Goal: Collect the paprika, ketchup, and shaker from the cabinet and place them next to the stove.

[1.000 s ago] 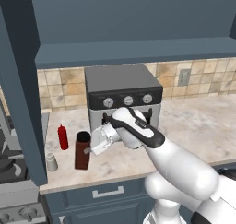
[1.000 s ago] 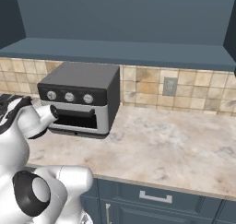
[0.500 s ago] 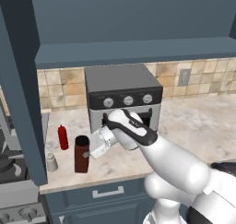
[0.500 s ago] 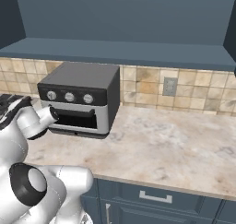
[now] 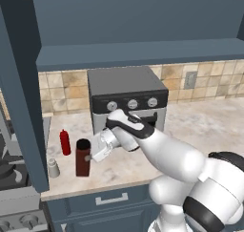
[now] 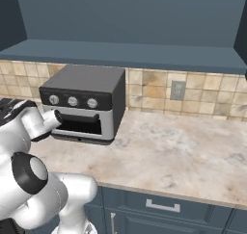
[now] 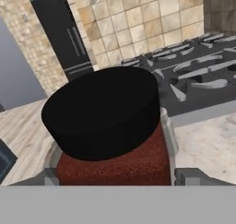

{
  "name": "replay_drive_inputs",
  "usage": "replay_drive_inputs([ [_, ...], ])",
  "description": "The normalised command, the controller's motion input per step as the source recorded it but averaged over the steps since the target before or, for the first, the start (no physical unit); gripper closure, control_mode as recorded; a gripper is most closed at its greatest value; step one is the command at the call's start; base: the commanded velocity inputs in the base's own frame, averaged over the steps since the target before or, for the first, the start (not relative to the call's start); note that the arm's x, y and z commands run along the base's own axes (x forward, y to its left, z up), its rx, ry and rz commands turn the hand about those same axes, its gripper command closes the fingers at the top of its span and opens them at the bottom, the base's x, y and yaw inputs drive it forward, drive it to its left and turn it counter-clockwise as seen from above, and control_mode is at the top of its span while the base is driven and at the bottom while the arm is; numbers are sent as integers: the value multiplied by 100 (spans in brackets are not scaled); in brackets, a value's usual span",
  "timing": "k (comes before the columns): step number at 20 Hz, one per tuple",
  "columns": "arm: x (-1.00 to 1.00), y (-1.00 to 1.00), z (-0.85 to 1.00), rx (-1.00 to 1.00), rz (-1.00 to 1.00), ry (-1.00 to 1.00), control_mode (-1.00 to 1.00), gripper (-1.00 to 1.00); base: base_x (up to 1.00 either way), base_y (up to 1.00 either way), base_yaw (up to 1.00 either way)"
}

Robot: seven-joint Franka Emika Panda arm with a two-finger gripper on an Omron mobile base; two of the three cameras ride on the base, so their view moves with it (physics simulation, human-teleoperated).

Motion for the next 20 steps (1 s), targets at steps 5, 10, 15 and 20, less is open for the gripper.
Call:
replay_drive_inputs([
  [5,0,14,-3,0,0,-9,-100,100,0,0,0],
  [10,2,15,-6,0,0,-6,-100,100,0,0,0],
  [15,1,4,-9,0,0,-1,-100,100,0,0,0],
  [20,9,0,-15,-1,0,0,-100,100,0,0,0],
])
